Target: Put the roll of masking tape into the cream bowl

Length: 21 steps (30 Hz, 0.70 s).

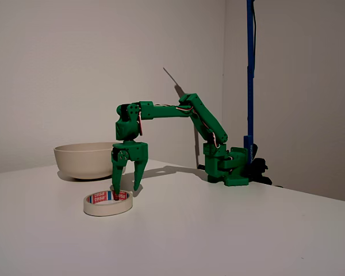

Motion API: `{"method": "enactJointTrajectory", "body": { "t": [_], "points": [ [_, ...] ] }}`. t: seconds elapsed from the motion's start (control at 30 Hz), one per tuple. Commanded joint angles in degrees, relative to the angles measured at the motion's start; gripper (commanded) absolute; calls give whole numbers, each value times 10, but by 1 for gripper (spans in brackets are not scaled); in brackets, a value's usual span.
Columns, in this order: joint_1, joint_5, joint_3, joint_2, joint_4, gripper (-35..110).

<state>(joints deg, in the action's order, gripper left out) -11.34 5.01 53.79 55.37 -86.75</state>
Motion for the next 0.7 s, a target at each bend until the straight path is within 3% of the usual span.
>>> {"method": "enactJointTrajectory", "body": {
  "t": [0.0,0.33,0.57,0.67],
  "points": [
    [-4,5,-30,8,-2,16],
    [0,9,-30,-38,22,13],
    [7,11,-30,-37,29,-8],
    [10,12,-30,-40,33,-8]
  ]
}}
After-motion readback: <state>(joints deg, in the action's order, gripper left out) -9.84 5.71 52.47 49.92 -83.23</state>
